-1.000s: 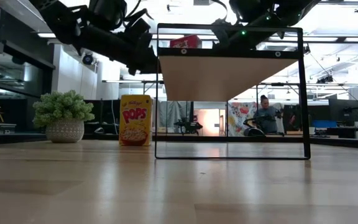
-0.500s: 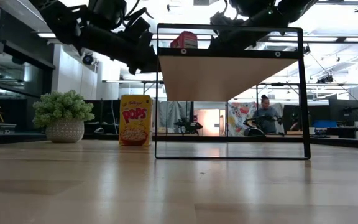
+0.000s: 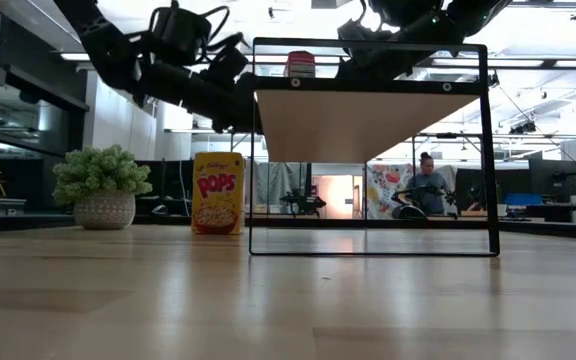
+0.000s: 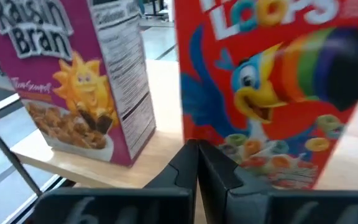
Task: Stack cereal on shelf
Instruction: Put the top red cereal box on the shelf
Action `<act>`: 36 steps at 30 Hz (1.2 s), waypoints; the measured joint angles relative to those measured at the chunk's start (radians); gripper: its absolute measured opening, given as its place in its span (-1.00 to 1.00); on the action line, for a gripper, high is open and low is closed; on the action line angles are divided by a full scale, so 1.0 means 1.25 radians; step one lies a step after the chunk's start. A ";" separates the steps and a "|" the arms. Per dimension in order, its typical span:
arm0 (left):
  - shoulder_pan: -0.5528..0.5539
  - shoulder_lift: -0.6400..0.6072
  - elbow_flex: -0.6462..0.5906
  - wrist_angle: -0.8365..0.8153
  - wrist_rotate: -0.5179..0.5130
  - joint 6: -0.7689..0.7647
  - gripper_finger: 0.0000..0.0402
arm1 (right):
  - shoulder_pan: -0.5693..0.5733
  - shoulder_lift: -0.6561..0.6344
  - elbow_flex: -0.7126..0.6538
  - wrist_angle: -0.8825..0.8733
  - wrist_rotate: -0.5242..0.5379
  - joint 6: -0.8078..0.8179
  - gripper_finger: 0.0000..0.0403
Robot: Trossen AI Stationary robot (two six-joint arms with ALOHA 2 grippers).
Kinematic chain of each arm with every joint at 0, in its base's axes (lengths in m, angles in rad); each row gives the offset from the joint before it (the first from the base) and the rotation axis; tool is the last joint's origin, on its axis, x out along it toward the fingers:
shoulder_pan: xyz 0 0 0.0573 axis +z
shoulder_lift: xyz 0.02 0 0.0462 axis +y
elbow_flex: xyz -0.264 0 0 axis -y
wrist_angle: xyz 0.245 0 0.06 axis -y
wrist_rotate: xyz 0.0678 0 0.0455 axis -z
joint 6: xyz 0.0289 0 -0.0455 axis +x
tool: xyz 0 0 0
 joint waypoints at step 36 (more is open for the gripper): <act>0.000 -0.169 0.002 -0.272 -0.003 0.008 -1.00 | -0.010 0.071 0.000 0.042 0.003 0.062 -1.00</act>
